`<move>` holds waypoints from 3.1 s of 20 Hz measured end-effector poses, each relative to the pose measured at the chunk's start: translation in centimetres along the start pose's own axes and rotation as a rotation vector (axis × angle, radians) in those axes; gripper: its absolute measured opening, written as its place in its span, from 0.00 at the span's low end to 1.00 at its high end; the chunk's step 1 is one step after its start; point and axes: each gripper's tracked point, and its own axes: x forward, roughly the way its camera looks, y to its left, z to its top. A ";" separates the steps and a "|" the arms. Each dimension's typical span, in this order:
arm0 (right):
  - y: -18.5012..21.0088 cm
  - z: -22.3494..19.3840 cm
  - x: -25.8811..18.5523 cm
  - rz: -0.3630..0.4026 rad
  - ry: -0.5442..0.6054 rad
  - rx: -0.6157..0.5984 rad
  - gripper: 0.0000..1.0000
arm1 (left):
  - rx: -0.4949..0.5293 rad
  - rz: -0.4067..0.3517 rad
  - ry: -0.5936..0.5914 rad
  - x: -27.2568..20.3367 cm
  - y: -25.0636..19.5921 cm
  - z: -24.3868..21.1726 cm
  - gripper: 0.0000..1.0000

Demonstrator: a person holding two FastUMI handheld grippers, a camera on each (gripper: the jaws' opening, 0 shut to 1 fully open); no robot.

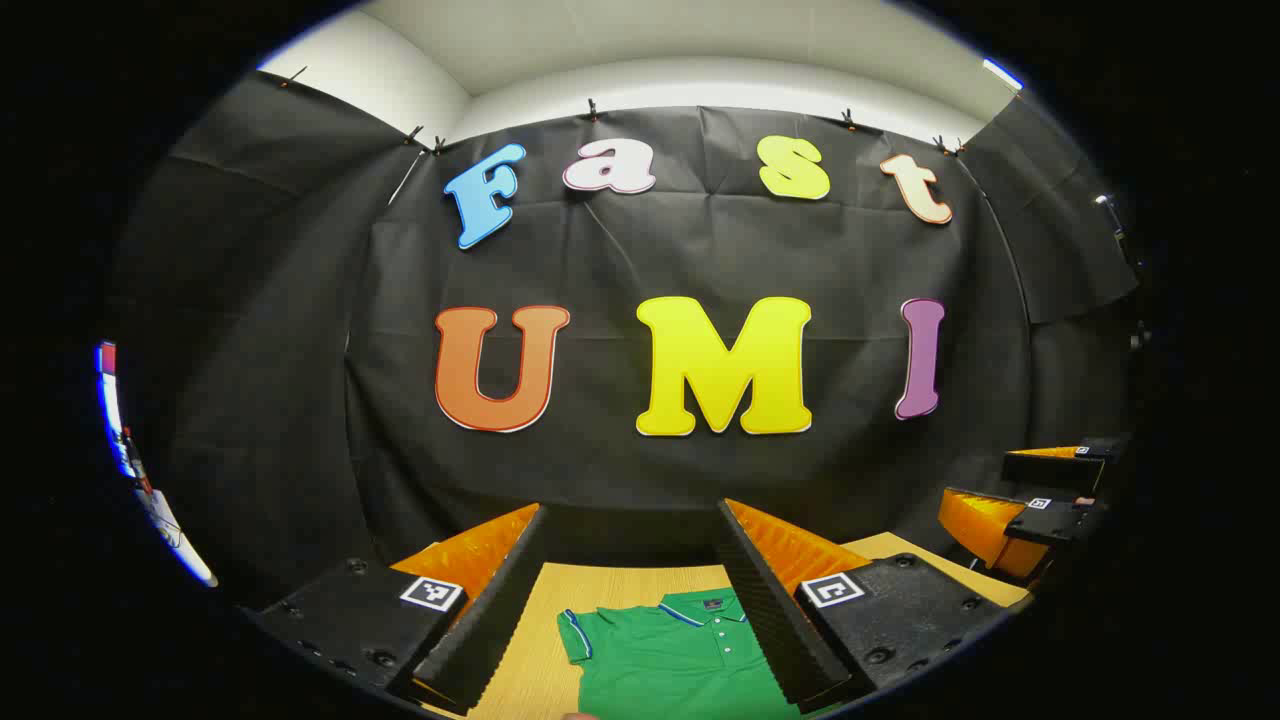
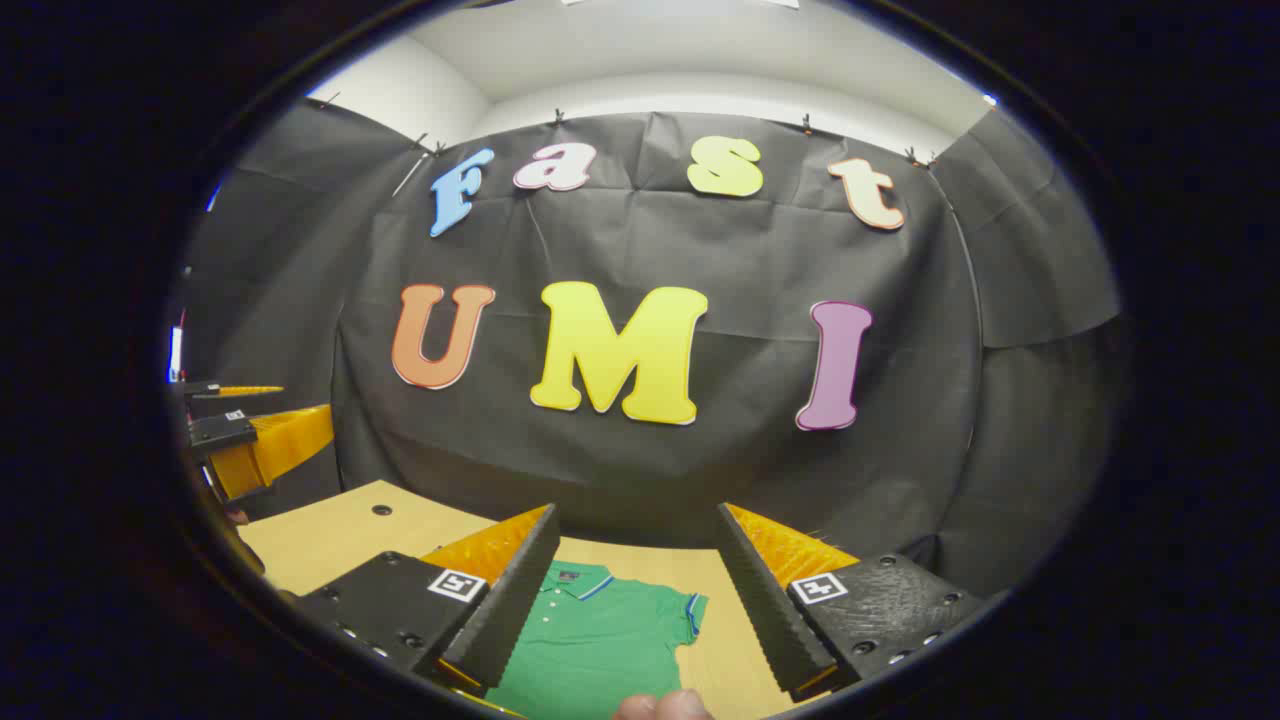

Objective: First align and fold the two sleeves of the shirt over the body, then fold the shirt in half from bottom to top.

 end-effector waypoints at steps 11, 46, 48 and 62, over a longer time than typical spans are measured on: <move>-0.6 -0.3 1.0 -0.021 0.018 0.025 0.95 | -0.010 0.003 0.020 0.7 0.1 -0.3 1.00; -9.4 -25.5 17.2 -0.001 0.709 0.042 0.95 | -0.027 0.142 0.119 1.7 1.1 -3.3 1.00; -9.3 -28.1 18.5 0.004 0.766 0.070 0.94 | -0.021 0.155 0.132 1.6 1.2 -3.7 1.00; -10.3 -38.6 23.3 -0.021 0.951 0.126 0.44 | 0.022 0.199 0.185 2.0 0.8 -4.6 1.00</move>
